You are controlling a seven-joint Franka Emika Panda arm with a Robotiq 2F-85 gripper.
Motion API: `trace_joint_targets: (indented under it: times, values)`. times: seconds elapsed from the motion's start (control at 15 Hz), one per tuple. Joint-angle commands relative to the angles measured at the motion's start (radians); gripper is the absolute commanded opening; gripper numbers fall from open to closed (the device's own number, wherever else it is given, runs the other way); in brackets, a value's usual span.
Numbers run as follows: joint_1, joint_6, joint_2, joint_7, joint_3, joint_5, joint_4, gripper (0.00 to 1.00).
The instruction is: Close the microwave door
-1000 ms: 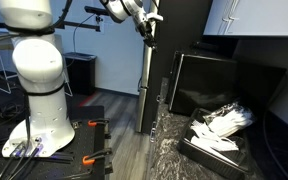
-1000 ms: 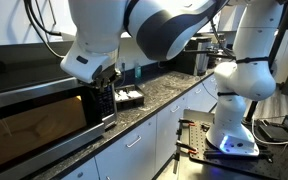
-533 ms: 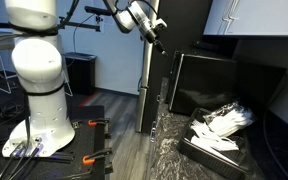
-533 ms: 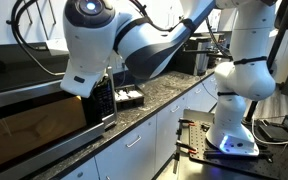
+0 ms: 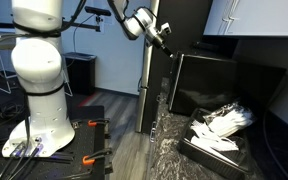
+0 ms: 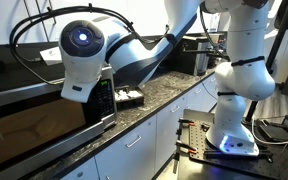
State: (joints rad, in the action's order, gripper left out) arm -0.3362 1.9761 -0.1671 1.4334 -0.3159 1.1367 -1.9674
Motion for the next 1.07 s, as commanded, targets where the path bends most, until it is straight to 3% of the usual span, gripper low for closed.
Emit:
trace_joint_targets:
  times: [0.0, 0.67, 1.0]
  values:
    - [-0.005, -0.041, -0.024, 0.036, 0.002, 0.070, 0.037, 0.00]
    - [0.030, -0.072, -0.018, 0.127, 0.036, 0.125, 0.008, 0.00]
    - [0.027, -0.067, 0.001, 0.143, 0.022, 0.069, -0.001, 0.00]
